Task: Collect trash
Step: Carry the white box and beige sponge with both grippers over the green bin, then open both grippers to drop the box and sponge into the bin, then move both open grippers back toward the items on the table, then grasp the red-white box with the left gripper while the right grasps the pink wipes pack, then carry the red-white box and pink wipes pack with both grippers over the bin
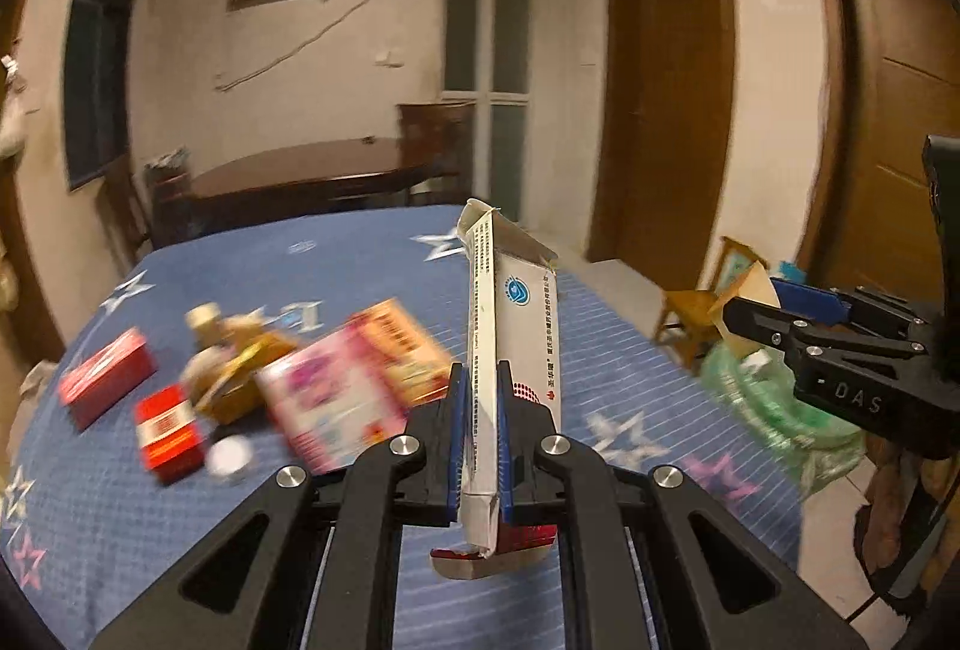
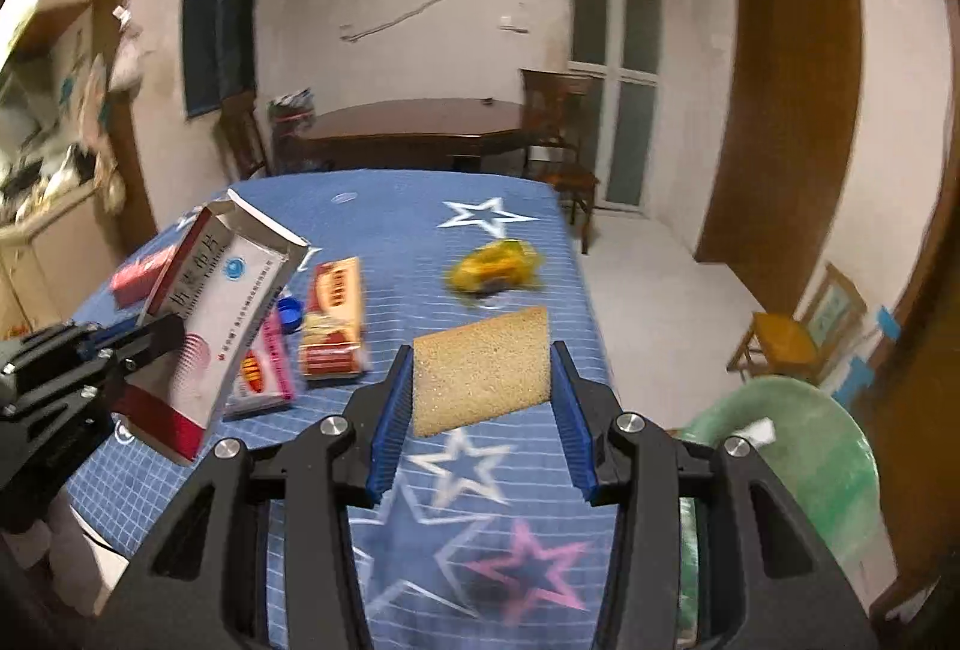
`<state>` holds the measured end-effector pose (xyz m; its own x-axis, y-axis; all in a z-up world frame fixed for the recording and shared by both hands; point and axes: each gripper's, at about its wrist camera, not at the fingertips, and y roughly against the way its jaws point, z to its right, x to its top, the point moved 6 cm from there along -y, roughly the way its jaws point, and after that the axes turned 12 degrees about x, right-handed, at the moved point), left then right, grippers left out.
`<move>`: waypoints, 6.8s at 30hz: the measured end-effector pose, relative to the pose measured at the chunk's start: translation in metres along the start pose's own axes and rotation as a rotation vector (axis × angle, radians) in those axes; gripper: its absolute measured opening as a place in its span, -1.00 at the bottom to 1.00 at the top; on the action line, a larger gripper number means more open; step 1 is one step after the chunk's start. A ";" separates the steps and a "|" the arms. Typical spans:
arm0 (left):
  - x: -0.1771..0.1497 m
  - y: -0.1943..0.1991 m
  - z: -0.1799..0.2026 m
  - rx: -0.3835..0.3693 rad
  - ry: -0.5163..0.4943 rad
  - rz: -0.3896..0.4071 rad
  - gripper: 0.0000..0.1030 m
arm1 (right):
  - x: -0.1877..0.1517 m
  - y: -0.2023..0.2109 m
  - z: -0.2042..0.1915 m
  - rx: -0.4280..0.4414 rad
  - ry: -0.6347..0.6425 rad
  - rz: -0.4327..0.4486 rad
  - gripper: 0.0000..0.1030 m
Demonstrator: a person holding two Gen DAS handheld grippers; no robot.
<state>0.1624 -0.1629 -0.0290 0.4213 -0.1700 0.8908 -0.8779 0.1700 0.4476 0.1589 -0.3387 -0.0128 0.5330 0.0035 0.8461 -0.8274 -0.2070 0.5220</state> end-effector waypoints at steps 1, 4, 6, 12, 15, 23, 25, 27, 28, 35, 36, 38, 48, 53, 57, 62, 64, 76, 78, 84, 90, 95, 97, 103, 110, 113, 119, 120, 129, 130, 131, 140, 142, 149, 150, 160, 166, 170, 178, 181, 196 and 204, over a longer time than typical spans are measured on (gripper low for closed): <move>0.005 -0.003 0.011 -0.018 -0.007 0.004 -0.80 | 0.001 0.005 0.008 -0.006 -0.015 0.002 -0.18; 0.019 -0.011 0.045 -0.075 -0.026 0.009 -0.80 | 0.001 0.022 0.039 -0.027 -0.066 0.007 -0.18; 0.029 -0.016 0.074 -0.121 -0.044 0.008 -0.80 | 0.000 0.034 0.063 -0.057 -0.095 0.009 -0.18; 0.053 -0.028 0.160 -0.234 -0.109 0.003 -0.80 | -0.005 0.057 0.124 -0.118 -0.172 -0.017 -0.18; 0.058 -0.039 0.198 -0.279 -0.139 -0.020 -0.80 | -0.010 0.063 0.156 -0.140 -0.220 -0.044 -0.18; 0.045 -0.085 0.298 -0.377 -0.249 -0.141 -0.80 | -0.039 0.058 0.220 -0.160 -0.324 -0.132 -0.18; 0.035 -0.097 0.319 -0.393 -0.273 -0.177 -0.80 | -0.050 0.054 0.232 -0.157 -0.353 -0.147 -0.18; 0.024 -0.108 0.338 -0.391 -0.292 -0.206 -0.80 | -0.059 0.052 0.241 -0.155 -0.376 -0.157 -0.18; 0.020 -0.111 0.340 -0.393 -0.296 -0.215 -0.80 | -0.065 0.051 0.247 -0.152 -0.391 -0.164 -0.18; -0.010 -0.134 0.361 -0.389 -0.325 -0.269 -0.80 | -0.091 0.041 0.269 -0.162 -0.431 -0.195 -0.18; -0.013 -0.136 0.363 -0.388 -0.328 -0.272 -0.80 | -0.092 0.040 0.270 -0.164 -0.434 -0.198 -0.18; -0.017 -0.140 0.367 -0.385 -0.331 -0.276 -0.80 | -0.095 0.039 0.273 -0.161 -0.440 -0.200 -0.18; -0.020 -0.150 0.374 -0.381 -0.338 -0.278 -0.80 | -0.098 0.038 0.281 -0.154 -0.443 -0.205 -0.17; -0.022 -0.154 0.375 -0.375 -0.339 -0.279 -0.80 | -0.099 0.038 0.282 -0.156 -0.442 -0.206 -0.17; -0.022 -0.153 0.376 -0.377 -0.344 -0.279 -0.80 | -0.102 0.037 0.285 -0.153 -0.445 -0.210 -0.17; -0.025 -0.157 0.377 -0.377 -0.347 -0.288 -0.80 | -0.102 0.037 0.286 -0.151 -0.446 -0.213 -0.16; -0.025 -0.159 0.375 -0.366 -0.346 -0.287 -0.80 | -0.102 0.037 0.286 -0.152 -0.443 -0.214 -0.15; -0.027 -0.161 0.368 -0.355 -0.351 -0.264 0.47 | -0.101 0.052 0.295 -0.163 -0.477 -0.151 0.45; -0.029 -0.161 0.367 -0.351 -0.349 -0.264 0.49 | -0.101 0.053 0.294 -0.163 -0.479 -0.151 0.45; -0.029 -0.155 0.361 -0.353 -0.344 -0.257 0.49 | -0.099 0.056 0.291 -0.168 -0.471 -0.145 0.45; -0.023 -0.145 0.341 -0.352 -0.335 -0.245 0.49 | -0.088 0.065 0.275 -0.182 -0.434 -0.110 0.45; -0.014 -0.124 0.306 -0.346 -0.302 -0.214 0.49 | -0.068 0.084 0.234 -0.155 -0.366 0.001 0.45; -0.015 -0.116 0.278 -0.339 -0.290 -0.208 0.49 | -0.062 0.086 0.209 -0.128 -0.316 0.034 0.45; -0.033 -0.104 0.168 -0.261 -0.208 -0.231 0.49 | -0.065 0.060 0.136 -0.013 -0.211 0.029 0.57; -0.048 -0.096 0.004 -0.091 -0.113 -0.251 0.49 | -0.069 0.012 0.077 0.124 -0.176 -0.049 0.58; -0.053 -0.095 -0.074 -0.005 -0.024 -0.280 0.49 | -0.066 -0.005 0.047 0.173 -0.129 -0.083 0.61; -0.063 -0.094 -0.219 0.195 0.198 -0.323 0.59 | -0.060 -0.039 -0.022 0.280 -0.043 -0.140 0.63; -0.065 -0.096 -0.234 0.219 0.220 -0.329 0.66 | -0.059 -0.047 -0.035 0.300 -0.025 -0.154 0.64; -0.080 -0.149 -0.277 0.327 0.237 -0.440 0.67 | -0.048 -0.091 -0.106 0.412 0.072 -0.211 0.68; -0.082 -0.157 -0.275 0.330 0.234 -0.455 0.67 | -0.047 -0.094 -0.110 0.419 0.082 -0.212 0.68; -0.083 -0.163 -0.277 0.343 0.225 -0.467 0.67 | -0.045 -0.098 -0.115 0.426 0.096 -0.216 0.68; -0.102 -0.171 -0.292 0.366 0.188 -0.482 0.27 | -0.025 -0.151 -0.150 0.471 0.173 -0.258 0.68; -0.104 -0.169 -0.295 0.358 0.172 -0.483 0.26 | -0.024 -0.163 -0.155 0.470 0.185 -0.274 0.68; -0.103 -0.172 -0.299 0.351 0.159 -0.485 0.34 | -0.026 -0.187 -0.168 0.439 0.211 -0.293 0.68; -0.102 -0.174 -0.299 0.351 0.161 -0.484 0.34 | -0.027 -0.190 -0.169 0.434 0.212 -0.293 0.68; -0.102 -0.165 -0.302 0.363 0.158 -0.438 0.11 | -0.027 -0.192 -0.172 0.439 0.157 -0.276 0.02; -0.093 -0.133 -0.288 0.340 0.169 -0.341 0.11 | -0.019 -0.166 -0.166 0.436 0.107 -0.200 -0.16; -0.080 -0.100 -0.270 0.308 0.172 -0.261 0.11 | -0.012 -0.147 -0.164 0.416 0.099 -0.147 -0.16; -0.051 -0.037 -0.211 0.219 0.166 -0.102 0.11 | -0.005 -0.119 -0.149 0.359 0.062 -0.099 -0.16; -0.043 -0.021 -0.185 0.195 0.141 -0.057 0.11 | -0.002 -0.107 -0.139 0.333 0.044 -0.079 -0.16; -0.007 -0.006 -0.052 0.023 0.045 0.033 0.11 | 0.011 -0.042 -0.050 0.150 -0.024 -0.001 -0.15; 0.014 -0.017 0.030 -0.093 -0.003 0.049 0.11 | 0.007 -0.002 0.014 0.028 -0.079 0.012 -0.14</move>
<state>0.1761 -0.1975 -0.0260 0.3776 -0.1624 0.9116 -0.8724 0.2676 0.4091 0.1671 -0.3520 -0.0096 0.5364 -0.0757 0.8406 -0.8290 -0.2338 0.5080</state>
